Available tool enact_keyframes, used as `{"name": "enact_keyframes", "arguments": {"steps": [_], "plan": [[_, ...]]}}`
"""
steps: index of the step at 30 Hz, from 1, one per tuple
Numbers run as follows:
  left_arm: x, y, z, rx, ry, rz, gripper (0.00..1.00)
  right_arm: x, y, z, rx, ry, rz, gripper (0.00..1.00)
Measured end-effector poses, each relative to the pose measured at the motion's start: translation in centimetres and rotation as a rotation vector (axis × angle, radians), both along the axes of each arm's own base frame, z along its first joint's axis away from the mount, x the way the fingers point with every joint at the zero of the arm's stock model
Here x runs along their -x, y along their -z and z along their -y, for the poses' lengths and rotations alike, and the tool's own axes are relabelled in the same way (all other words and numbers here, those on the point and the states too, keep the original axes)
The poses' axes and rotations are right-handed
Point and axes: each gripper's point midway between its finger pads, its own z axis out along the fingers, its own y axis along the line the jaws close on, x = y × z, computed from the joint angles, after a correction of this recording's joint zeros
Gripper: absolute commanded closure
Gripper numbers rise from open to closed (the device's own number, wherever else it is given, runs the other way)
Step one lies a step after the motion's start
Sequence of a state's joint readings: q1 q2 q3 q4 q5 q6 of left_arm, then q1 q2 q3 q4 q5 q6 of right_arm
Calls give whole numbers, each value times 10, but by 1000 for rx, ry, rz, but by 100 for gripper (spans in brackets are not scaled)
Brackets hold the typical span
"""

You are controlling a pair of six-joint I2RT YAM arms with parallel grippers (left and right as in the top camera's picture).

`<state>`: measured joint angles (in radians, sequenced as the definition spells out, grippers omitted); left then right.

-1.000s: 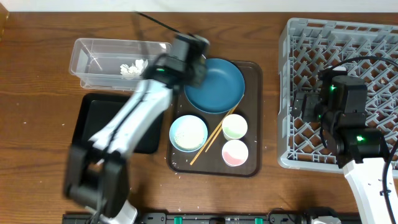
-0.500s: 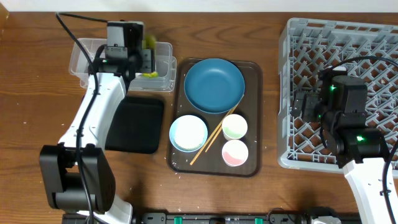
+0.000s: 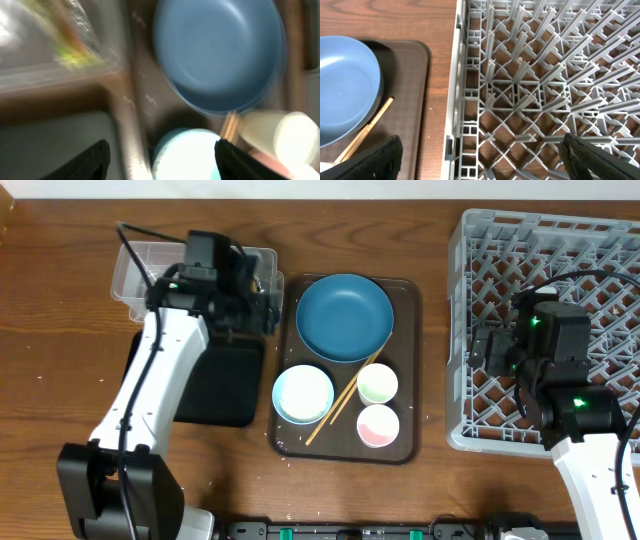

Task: Sort waste into correct bins and load items into the dishwasher rack
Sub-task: 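Drop the green wrapper into the clear container with the left gripper, then grasp the pink cup on the tray with the left gripper and lift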

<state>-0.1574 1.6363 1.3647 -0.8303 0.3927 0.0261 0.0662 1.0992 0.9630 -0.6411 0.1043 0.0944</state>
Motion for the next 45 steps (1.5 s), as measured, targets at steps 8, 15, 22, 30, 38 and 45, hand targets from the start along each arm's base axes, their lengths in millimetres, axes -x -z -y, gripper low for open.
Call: {"name": "enact_keyframes", "arguments": {"steps": [8,15,22,30,38,45], "plan": [[68,17,72,74,220,-171,30,0,0,0,0,0,0,1],[120,35,118,53,405,-235,30,0,0,0,0,0,-1,1],[150,53,152,54,544,-202,30,0,0,0,0,0,-2,1],[165,79,154,8,530,-214,81,0,0,0,0,0,-2,1],[164,82,148,-22,483,-233,94,0,0,0,0,0,-2,1],[156,35,126,17,415,-176,94,0,0,1,5,6,0,2]]}}
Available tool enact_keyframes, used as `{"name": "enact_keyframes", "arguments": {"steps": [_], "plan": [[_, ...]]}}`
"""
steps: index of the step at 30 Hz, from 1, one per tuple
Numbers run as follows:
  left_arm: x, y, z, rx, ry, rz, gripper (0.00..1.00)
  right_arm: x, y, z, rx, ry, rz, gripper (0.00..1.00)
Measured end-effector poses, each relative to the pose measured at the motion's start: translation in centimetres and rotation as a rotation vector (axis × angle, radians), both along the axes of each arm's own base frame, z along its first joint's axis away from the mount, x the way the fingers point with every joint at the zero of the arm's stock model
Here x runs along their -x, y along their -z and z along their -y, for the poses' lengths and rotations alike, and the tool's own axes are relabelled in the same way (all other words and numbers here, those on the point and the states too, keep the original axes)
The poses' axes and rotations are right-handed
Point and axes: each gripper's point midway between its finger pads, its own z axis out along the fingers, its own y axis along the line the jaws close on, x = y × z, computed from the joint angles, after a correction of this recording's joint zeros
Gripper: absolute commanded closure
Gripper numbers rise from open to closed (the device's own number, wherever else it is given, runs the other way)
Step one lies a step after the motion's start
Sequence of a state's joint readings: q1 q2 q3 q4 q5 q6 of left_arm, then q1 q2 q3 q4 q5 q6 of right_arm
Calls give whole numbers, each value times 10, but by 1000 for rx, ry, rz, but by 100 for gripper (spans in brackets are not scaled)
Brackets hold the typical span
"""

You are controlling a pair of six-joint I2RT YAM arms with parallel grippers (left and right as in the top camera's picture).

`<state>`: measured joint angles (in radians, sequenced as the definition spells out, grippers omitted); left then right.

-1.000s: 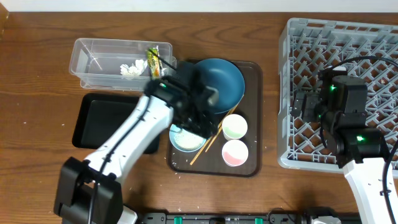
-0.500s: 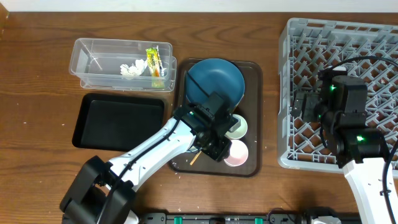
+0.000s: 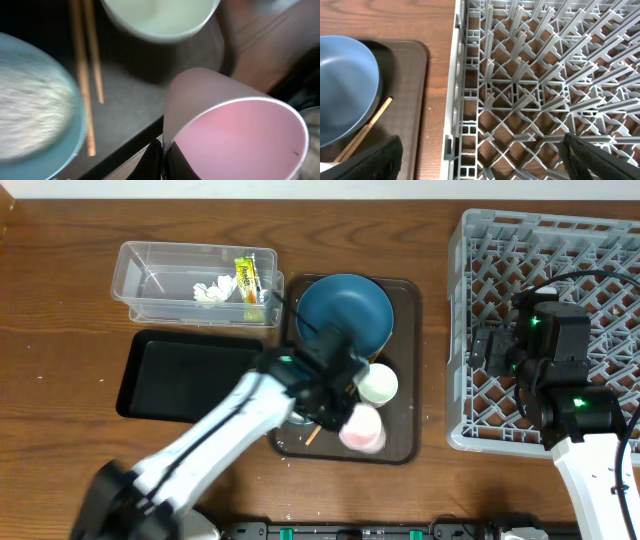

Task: Sort waste into correct bins and load items into the dishwasher rack
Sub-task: 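Grasp the pink cup on the tray with the left gripper and lift, then hold the pink cup out and grasp it with the right gripper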

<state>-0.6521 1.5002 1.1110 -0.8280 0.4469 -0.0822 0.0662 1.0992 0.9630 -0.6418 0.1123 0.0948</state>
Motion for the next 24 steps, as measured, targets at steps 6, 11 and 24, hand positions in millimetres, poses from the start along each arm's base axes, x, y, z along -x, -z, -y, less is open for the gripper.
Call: {"name": "enact_keyframes", "arguments": {"steps": [6,11,24], "plan": [[-71,-105,-30,269,-242,307,94,-6,-5,2,-11,25,33,1],[-132,-141,-64,426,-452,399,94,-26,-9,-20,-109,-53,83,1],[-159,-112,-13,949,-199,-103,94,-5,-5,-154,-449,-958,119,1]]}}
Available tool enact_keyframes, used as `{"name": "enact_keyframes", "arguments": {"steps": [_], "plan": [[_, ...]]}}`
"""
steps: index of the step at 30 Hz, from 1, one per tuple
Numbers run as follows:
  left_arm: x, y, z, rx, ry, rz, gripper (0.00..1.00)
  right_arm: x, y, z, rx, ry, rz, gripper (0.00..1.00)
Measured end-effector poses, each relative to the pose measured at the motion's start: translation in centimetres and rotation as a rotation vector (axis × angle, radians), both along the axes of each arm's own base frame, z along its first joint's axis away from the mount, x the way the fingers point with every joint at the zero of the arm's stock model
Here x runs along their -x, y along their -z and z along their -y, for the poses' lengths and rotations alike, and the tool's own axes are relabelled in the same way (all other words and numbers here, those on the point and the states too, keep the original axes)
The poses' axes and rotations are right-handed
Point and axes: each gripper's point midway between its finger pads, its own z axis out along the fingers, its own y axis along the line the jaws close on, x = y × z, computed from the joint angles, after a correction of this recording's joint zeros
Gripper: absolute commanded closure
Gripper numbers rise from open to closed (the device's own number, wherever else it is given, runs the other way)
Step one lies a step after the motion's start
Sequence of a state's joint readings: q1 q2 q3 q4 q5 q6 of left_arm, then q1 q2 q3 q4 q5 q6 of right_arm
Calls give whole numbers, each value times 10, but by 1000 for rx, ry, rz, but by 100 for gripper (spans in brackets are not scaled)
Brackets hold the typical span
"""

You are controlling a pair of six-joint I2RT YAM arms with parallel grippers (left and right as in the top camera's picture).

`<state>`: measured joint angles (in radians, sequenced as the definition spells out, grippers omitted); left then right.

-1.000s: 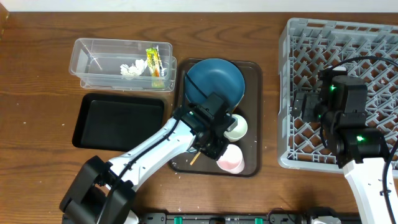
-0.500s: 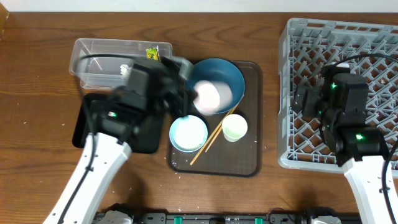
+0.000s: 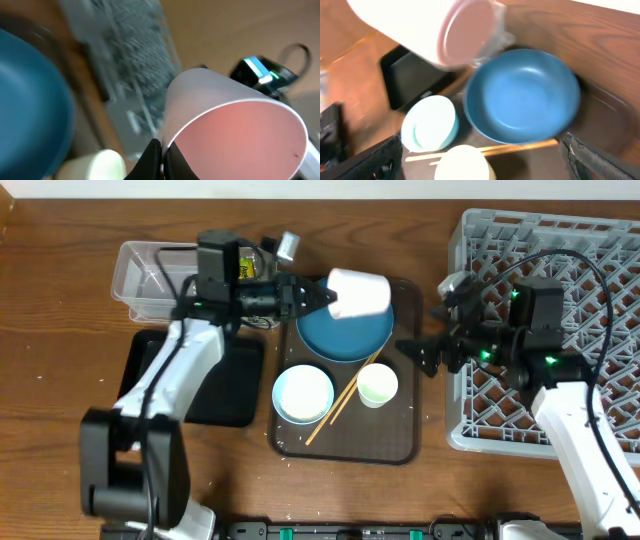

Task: Sort waste into correct bins and load items into the dishwasher rack
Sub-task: 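Hold the pink cup out and grasp it with the right gripper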

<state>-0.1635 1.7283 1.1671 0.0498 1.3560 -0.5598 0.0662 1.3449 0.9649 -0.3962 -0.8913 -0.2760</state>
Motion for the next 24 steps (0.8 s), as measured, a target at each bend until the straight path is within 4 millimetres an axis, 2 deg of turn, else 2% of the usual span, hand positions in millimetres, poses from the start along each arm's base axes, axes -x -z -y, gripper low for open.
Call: {"name": "enact_keyframes", "arguments": {"steps": [4,7,15,20,24], "plan": [[19,-2,14,52,110,-67,94,1,0,-7,-27,-66,33,1],[31,-6,24,73,169,-77,94,1,-8,-11,-56,-108,80,1],[40,-6,34,72,201,-92,94,7,-38,-23,-155,-232,213,4],[41,-6,36,71,205,-92,94,15,-47,-27,-198,-289,244,16],[41,-6,36,71,205,-92,94,18,-50,-28,-212,-309,251,34]]}}
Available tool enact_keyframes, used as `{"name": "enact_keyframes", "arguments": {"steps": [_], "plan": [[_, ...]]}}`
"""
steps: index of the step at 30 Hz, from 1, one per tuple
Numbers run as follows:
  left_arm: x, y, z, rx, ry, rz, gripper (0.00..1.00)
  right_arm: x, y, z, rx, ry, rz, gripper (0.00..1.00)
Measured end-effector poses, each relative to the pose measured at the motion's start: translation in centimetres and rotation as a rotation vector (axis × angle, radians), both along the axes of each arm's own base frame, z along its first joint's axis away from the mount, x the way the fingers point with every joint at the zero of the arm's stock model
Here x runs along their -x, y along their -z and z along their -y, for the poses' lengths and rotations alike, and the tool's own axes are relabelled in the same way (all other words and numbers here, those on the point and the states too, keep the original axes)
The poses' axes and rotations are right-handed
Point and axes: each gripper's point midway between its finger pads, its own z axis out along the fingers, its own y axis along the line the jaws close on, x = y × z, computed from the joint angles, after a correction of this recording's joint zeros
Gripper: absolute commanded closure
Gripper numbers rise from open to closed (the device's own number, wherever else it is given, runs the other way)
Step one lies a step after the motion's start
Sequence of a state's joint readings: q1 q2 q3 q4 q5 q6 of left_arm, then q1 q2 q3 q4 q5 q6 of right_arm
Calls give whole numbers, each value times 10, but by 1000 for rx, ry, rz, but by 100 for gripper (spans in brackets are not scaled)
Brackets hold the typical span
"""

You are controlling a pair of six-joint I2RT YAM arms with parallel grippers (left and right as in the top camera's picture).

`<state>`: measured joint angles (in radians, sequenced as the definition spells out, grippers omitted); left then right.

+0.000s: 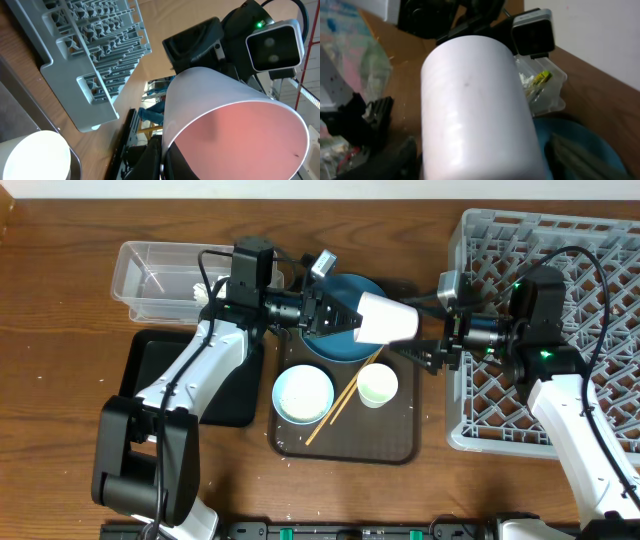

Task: Sort waste into correct bins and load items into the dishwasher rack
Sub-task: 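Hold the pink cup out and grasp it with the right gripper, then place the pink cup upside down in the rack with the right gripper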

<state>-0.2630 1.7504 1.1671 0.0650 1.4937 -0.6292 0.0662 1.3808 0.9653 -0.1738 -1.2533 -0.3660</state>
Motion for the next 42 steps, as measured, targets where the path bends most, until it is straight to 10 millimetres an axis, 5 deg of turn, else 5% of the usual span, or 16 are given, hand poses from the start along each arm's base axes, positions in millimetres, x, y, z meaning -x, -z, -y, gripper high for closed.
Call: {"name": "enact_keyframes", "arguments": {"steps": [6,9,12,20,27,35,42], "plan": [[-1,0,0,-2,-4,1,90,2,-1,-1,-8,-11,-4,46],[-2,1,0,-6,-9,3,70,2,-1,0,-8,-8,-13,51],[-4,3,1,-13,-21,26,60,0,3,1,1,13,-45,55],[-30,43,-10,-202,-206,21,49,-39,51,32,199,372,-240,82],[-47,81,-60,-493,-415,29,48,-64,71,103,327,781,-372,95],[-39,49,-145,-855,-704,205,48,-65,2,225,330,1230,-372,99],[-35,41,-176,-998,-809,247,48,-33,-7,323,397,1596,-493,99]]}}
